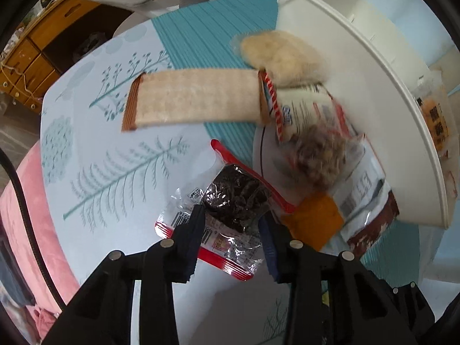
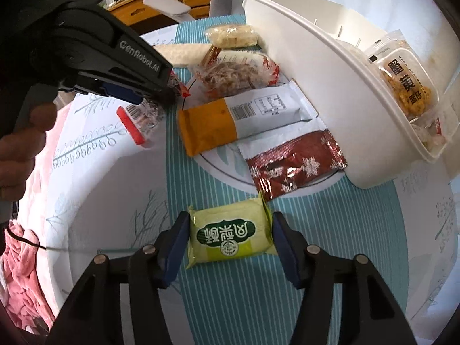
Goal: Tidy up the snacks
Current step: 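Grasp the red-white nut packet with the left gripper while the right gripper grasps the green biscuit packet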
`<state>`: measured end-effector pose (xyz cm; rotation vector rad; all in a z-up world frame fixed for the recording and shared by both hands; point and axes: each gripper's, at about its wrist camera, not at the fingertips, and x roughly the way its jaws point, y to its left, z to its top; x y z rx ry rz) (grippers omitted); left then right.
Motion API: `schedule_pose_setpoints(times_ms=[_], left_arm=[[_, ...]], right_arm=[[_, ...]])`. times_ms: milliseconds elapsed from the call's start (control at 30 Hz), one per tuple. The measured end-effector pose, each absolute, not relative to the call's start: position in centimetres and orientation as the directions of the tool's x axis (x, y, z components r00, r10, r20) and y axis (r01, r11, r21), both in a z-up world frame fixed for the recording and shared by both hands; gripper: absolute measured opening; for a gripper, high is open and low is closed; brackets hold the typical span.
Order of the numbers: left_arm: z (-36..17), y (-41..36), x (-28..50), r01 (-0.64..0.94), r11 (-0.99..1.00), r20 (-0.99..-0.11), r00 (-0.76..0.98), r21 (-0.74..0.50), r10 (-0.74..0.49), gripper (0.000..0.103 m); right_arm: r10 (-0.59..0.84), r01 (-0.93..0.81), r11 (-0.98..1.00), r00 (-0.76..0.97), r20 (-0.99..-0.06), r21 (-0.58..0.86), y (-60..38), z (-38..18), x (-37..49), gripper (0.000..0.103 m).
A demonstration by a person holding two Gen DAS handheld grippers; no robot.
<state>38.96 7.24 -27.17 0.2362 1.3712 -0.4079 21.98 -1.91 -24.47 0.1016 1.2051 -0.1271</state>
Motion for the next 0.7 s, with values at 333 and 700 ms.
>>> schedule_pose_setpoints(times_ms=[333,700], left_arm=[[-26.5,11.6,34.0,0.306,0.950,-0.994,0.063,-0.070,-0.093,0.036],[-22.0,15.3,25.8,0.187,0.972,-0.985,0.065,-0.143,-0.157,0.036]], right_arm=[[0.064,0.231,0.965,0.248,-0.967,0.123,-3.1,-24.0,19.9,0.056],[0.108,0.302,0.932,0.299,-0.948,0.201,-6.3,-20.1,16.4,0.056]])
